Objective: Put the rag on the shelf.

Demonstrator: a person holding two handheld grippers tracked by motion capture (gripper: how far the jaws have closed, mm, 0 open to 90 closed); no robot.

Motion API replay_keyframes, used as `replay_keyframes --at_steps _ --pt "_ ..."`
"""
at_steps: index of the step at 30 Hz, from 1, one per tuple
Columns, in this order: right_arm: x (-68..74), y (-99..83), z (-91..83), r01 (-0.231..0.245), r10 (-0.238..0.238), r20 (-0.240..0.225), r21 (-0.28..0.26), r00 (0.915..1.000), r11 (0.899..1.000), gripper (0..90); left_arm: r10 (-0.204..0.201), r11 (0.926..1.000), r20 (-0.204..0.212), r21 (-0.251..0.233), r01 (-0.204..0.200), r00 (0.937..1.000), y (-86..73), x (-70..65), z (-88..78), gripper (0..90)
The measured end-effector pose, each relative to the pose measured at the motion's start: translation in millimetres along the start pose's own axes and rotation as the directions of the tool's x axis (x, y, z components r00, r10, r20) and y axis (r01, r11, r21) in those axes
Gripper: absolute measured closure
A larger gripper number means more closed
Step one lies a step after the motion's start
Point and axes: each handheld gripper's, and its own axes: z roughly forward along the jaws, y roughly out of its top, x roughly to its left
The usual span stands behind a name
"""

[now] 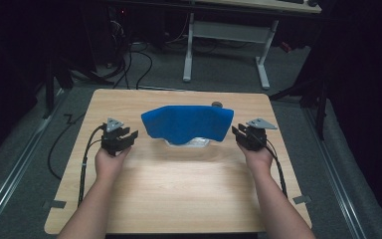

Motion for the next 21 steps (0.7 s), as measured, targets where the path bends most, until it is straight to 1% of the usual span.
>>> replay_keyframes --at_steps 1,3,4,5,7,8,9,11,12,13,14,15,16,18,20,21 --pt "-0.8 -0.9 -2.5 -0.014 0.014 0.001 0.009 0.9999 1.0 65.2 -0.003 1.0 -0.006 -0.006 0.003 1.0 -3.2 0.4 -3.6 58.5" --pt "-1.2 -3.1 -7.3 -0.004 0.003 0.008 0.02 1.0 1.0 63.5 -0.008 1.0 -0.011 -0.002 0.008 0.9999 -7.6 1.4 -11.1 58.0" --pt "-1.0 -5.3 -12.6 0.004 -0.004 0.004 0.008 1.0 1.0 62.9 -0.009 1.0 -0.014 -0.002 0.009 0.9999 -9.8 1.4 -15.2 57.6" --pt "-0.2 -7.1 -17.1 0.001 -0.001 0.005 0.0 1.0 1.0 61.6 -0.011 0.9999 -0.016 -0.005 0.011 0.9998 -12.2 1.4 -19.2 57.1" --pt "1.2 -9.1 -22.9 0.011 -0.011 0.003 0.017 0.9999 1.0 58.1 -0.017 0.9999 -0.019 -0.002 0.017 0.9997 -16.0 1.1 -25.5 56.7" --pt "2.4 -10.5 -25.6 0.018 -0.018 -0.002 0.023 0.9998 1.0 57.7 -0.022 0.9998 -0.022 0.001 0.022 0.9995 -19.8 0.6 -30.8 56.2" --pt "4.5 -14.1 -31.4 0.033 -0.033 -0.004 0.007 0.9995 0.999 57.7 -0.025 0.9997 -0.02 0.004 0.025 0.9995 -22.0 0.0 -34.1 55.7" --pt "8.1 -18.3 -39.8 0.057 -0.057 0.009 0.003 0.9984 0.998 56.5 -0.024 0.9997 -0.023 0.004 0.024 0.9994 -27.6 -2.2 -43.9 55.1" --pt "9.8 -21.2 -44.8 0.072 -0.072 0.012 -0.004 0.9973 0.997 55.5 -0.033 0.9994 -0.017 0.001 0.033 0.9993 -30.5 -3.0 -48.7 54.4" --pt "11.6 -22.8 -49.1 0.07 -0.07 0.01 0.009 0.9975 0.997 54.0 -0.042 0.9991 0.0 0.01 0.042 0.9991 -32.8 -3.5 -53.3 53.6" --pt "13.3 -23.9 -53.4 0.079 -0.079 0.011 0.02 0.9968 0.997 53.1 -0.05 0.9986 0.006 0.019 0.05 0.9987 -35.4 -4.8 -57.6 51.6" --pt "15.5 -25.7 -58.5 0.081 -0.081 0.005 0.011 0.9967 0.997 52.8 -0.054 0.9983 0.015 0.024 0.053 0.9984 -39.3 -7.1 -63.3 50.7" --pt "18.6 -27.9 -66.3 0.083 -0.083 0.009 -0.01 0.9965 0.997 52.3 -0.05 0.9984 0.019 0.029 0.049 0.9986 -41.6 -9.1 -66.8 50.5" --pt "23.3 -30.1 -76.3 0.085 -0.085 0.005 -0.02 0.9964 0.996 50.7 -0.027 0.999 0.021 0.037 0.027 0.9994 -47.6 -16.4 -76.0 49.5" --pt "30.1 -32.9 -87.0 0.091 -0.091 -0.012 -0.026 0.9958 0.996 47.6 -0.022 0.9992 0.038 0.035 0.021 0.999 -53.2 -24.6 -85.0 48.5" --pt "34.0 -34.1 -92.0 0.097 -0.097 -0.015 -0.03 0.9951 0.995 46.5 -0.021 0.9993 0.053 0.031 0.019 0.9984 -56.3 -31.2 -89.4 48.1"
